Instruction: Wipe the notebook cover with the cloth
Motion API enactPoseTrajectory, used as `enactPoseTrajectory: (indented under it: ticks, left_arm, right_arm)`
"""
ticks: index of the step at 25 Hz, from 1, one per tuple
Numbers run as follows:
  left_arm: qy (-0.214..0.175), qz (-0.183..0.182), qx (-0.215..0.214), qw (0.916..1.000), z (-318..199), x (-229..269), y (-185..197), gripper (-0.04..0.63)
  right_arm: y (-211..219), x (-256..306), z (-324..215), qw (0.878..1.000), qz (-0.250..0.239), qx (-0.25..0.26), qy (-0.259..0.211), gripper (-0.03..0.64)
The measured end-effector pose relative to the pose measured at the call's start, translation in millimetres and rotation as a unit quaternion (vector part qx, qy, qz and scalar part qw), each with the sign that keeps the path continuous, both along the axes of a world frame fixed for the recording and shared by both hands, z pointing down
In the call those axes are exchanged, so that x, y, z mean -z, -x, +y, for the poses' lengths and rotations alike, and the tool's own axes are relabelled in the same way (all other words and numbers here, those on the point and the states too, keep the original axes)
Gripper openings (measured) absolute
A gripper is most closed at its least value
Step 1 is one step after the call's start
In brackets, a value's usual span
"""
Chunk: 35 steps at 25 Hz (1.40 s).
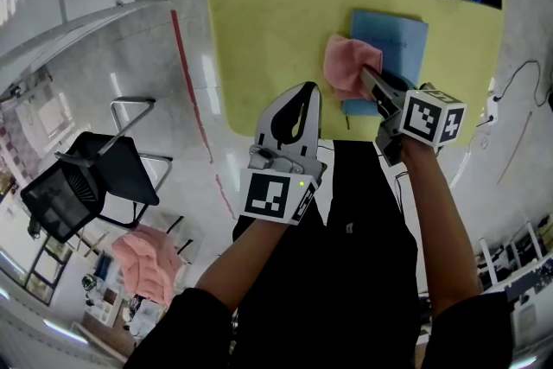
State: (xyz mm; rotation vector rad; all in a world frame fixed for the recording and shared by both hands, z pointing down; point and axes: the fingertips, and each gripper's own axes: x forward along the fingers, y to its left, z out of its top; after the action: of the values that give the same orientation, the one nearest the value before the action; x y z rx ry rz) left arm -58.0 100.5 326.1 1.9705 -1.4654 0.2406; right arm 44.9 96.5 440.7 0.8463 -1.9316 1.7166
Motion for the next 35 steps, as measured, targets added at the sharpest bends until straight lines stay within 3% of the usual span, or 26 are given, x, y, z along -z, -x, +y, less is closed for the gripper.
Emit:
enactPoseTrajectory:
  ticks: [35]
  left_arm:
    - [0.003,-0.007,-0.039,0.9992,-2.6,-2.2,-65.3,0.017]
  right_arm:
    - [-65.4,3.7,-14.4,0.997,-0.009,-0.075,-0.001,0.041]
